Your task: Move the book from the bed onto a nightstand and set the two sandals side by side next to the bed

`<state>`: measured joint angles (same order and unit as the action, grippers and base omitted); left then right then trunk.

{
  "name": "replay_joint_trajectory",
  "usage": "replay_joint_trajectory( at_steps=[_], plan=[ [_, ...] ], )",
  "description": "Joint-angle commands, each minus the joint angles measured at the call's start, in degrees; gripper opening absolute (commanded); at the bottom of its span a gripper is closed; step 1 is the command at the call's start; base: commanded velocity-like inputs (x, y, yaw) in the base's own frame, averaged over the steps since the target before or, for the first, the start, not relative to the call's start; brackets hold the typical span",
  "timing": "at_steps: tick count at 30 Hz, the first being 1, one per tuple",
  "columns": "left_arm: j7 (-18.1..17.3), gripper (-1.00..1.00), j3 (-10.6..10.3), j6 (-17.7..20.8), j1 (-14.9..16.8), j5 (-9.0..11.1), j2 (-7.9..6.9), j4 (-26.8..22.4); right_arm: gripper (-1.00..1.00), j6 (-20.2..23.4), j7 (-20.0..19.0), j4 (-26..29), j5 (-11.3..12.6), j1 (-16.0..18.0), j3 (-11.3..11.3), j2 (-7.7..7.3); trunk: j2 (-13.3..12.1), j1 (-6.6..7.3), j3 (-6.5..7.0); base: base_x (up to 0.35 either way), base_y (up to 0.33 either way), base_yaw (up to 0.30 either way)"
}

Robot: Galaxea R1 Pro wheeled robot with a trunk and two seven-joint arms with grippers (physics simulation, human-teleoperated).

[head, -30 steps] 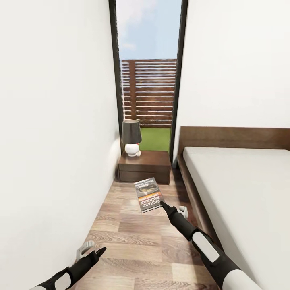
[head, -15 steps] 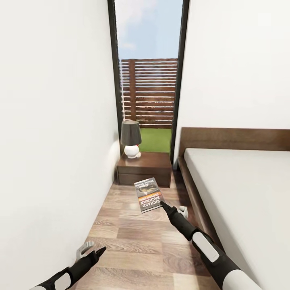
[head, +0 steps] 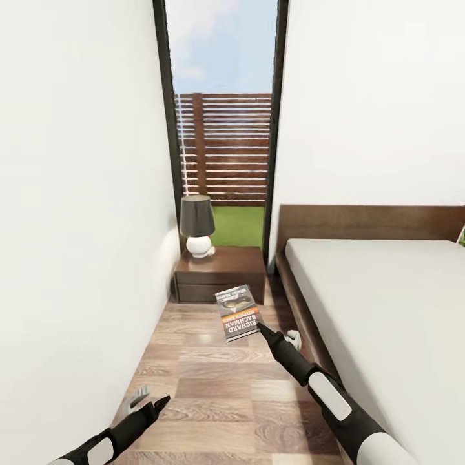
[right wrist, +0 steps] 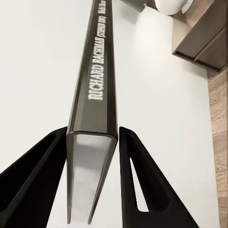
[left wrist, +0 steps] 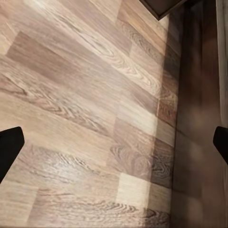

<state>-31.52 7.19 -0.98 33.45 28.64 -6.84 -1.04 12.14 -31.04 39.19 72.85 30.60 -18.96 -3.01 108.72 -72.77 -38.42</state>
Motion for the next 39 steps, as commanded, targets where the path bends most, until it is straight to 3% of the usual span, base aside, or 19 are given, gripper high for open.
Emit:
replay_joint_trajectory(
  at_steps=[1,39],
  plan=[
    [-0.2,1.00,0.5,-0.1,0.0,-0.3,-0.01,0.1,-1.00,0.3,-0.1,0.0,0.7,0.1,-0.2,-0.05,0.0,-0.01,-0.06,0.176,0.000,-0.115],
    [-0.2,1.00,0.4,-0.1,0.0,-0.3,-0.01,0.1,-1.00,0.3,-0.1,0.0,0.8,0.1,-0.2,0.01,0.0,-0.01,-0.06,0.176,0.000,-0.013]
  ],
)
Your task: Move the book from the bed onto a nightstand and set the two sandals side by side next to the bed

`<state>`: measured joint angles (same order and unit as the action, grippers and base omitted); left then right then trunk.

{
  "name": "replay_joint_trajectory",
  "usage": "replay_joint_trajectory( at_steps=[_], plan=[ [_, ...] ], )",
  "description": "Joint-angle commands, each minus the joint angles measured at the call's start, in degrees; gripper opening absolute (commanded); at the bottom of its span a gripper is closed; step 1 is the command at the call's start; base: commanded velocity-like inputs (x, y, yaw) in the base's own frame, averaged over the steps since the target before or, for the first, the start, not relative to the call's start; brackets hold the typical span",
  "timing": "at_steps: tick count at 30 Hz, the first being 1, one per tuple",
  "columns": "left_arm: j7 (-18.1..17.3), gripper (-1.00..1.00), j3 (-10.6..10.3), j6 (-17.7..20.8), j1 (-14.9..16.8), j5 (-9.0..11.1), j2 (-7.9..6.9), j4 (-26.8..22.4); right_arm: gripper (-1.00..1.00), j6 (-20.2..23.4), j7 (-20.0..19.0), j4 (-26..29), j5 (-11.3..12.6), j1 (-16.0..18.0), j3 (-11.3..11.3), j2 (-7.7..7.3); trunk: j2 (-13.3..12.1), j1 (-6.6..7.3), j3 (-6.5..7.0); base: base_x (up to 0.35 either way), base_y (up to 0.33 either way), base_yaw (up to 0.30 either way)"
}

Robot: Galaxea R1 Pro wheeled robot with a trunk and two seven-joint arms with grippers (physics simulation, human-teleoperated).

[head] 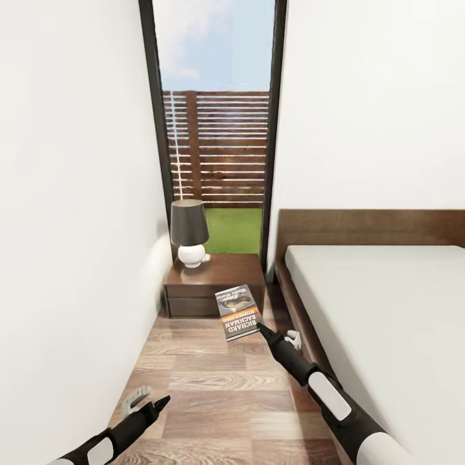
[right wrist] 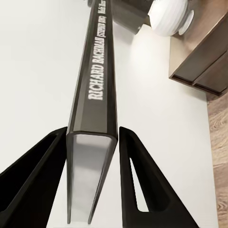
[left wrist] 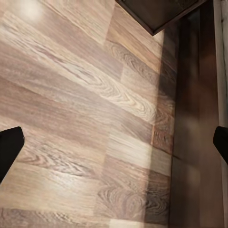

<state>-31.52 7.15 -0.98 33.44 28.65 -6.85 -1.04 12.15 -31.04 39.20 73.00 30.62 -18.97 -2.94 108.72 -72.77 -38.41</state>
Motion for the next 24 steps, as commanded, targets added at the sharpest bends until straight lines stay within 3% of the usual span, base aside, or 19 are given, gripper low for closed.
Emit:
replay_joint_trajectory(
  at_steps=[1,24],
  plan=[
    [-0.2,1.00,0.5,-0.1,0.0,-0.3,-0.01,0.1,-1.00,0.2,-0.1,0.0,0.6,0.0,-0.2,-0.06,0.0,-0.01,-0.06,0.176,0.000,0.000],
    [-0.2,1.00,0.4,-0.1,0.0,-0.3,-0.01,0.1,-1.00,0.2,-0.1,0.0,0.7,0.1,-0.2,-0.10,0.0,-0.01,-0.06,0.176,0.000,0.000]
  ],
)
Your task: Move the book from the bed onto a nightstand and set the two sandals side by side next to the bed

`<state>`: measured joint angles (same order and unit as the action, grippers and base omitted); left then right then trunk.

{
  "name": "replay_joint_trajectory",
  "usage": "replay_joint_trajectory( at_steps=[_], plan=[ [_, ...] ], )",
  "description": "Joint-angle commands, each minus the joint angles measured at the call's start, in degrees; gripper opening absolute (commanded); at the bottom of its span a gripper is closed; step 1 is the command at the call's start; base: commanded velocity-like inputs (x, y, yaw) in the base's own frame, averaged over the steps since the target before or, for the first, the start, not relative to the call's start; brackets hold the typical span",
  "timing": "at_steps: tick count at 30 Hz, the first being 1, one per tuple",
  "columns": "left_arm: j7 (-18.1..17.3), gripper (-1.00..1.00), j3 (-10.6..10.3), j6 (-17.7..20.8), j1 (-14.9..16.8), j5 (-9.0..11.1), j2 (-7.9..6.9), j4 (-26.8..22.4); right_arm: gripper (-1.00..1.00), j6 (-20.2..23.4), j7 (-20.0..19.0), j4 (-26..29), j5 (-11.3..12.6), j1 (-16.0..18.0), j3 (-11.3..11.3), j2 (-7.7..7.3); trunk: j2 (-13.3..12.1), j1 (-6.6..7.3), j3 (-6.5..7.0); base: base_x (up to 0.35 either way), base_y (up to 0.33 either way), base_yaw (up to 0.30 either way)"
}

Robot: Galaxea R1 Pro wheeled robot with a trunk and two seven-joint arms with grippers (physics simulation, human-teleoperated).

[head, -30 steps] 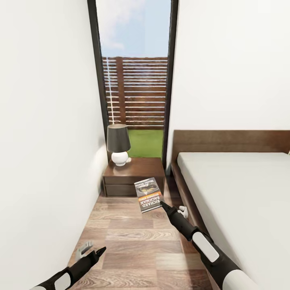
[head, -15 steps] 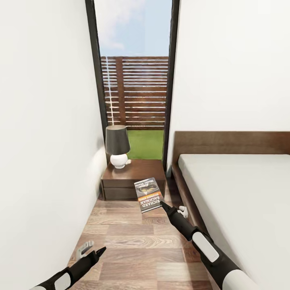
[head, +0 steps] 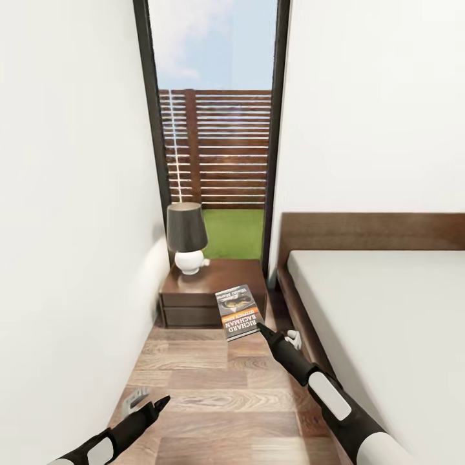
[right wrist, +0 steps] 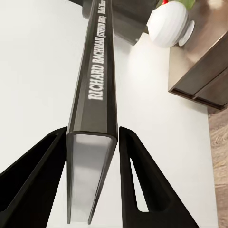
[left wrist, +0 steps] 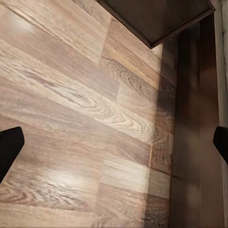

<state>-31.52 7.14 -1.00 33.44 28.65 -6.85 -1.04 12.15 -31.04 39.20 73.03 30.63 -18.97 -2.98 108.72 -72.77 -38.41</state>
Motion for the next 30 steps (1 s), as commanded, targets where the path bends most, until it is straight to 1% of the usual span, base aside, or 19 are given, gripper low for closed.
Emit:
replay_joint_trajectory(
  at_steps=[1,30],
  plan=[
    [-0.2,1.00,0.5,-0.1,0.0,-0.3,-0.01,0.1,-1.00,0.2,-0.1,0.0,0.6,0.0,-0.2,-0.07,0.0,-0.01,-0.06,0.176,0.000,0.000],
    [-0.2,1.00,0.5,-0.1,0.0,-0.3,-0.01,0.1,-1.00,0.2,-0.1,0.0,0.6,0.0,-0.1,-0.10,0.0,-0.01,-0.06,0.176,0.000,0.000]
  ],
)
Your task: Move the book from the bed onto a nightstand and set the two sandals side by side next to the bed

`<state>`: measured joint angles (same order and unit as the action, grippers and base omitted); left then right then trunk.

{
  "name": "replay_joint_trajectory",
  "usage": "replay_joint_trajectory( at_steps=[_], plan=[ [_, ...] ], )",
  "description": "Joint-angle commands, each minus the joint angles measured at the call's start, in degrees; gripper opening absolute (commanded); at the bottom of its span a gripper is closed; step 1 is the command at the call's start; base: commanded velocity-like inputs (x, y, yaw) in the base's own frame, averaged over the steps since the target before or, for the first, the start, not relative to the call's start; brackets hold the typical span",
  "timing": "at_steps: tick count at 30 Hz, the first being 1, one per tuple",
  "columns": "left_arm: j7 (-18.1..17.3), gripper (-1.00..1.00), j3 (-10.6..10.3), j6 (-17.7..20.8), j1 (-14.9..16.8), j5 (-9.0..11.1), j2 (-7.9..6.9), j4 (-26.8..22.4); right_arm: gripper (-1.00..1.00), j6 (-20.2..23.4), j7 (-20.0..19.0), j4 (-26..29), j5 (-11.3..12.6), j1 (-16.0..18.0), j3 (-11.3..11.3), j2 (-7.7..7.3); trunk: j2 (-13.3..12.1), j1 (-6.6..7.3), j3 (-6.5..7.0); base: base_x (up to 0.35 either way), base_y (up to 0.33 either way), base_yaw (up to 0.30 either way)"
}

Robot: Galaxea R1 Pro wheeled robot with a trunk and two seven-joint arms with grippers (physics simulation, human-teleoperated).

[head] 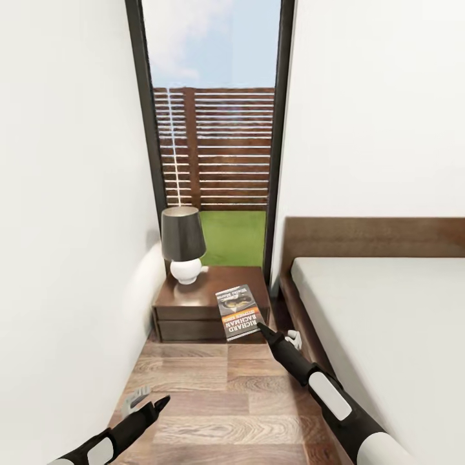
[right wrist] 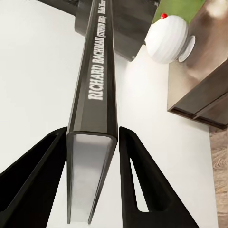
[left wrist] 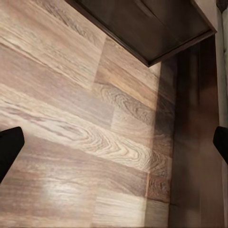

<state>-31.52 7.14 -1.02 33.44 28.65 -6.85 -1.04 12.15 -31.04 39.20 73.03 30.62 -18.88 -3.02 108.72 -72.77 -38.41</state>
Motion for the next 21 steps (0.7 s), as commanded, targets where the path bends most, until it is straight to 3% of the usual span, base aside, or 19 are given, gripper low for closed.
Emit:
replay_joint_trajectory(
  at_steps=[1,21],
  plan=[
    [-0.2,1.00,0.5,-0.1,0.0,-0.4,-0.01,0.1,-1.00,0.2,-0.1,0.0,0.6,0.0,-0.2,-0.06,0.0,-0.01,-0.06,0.176,0.000,0.000],
    [-0.2,1.00,0.5,-0.1,0.0,-0.4,-0.01,0.1,-1.00,0.2,-0.1,0.0,0.6,0.0,-0.2,-0.06,0.0,-0.01,-0.06,0.176,0.000,0.000]
  ],
)
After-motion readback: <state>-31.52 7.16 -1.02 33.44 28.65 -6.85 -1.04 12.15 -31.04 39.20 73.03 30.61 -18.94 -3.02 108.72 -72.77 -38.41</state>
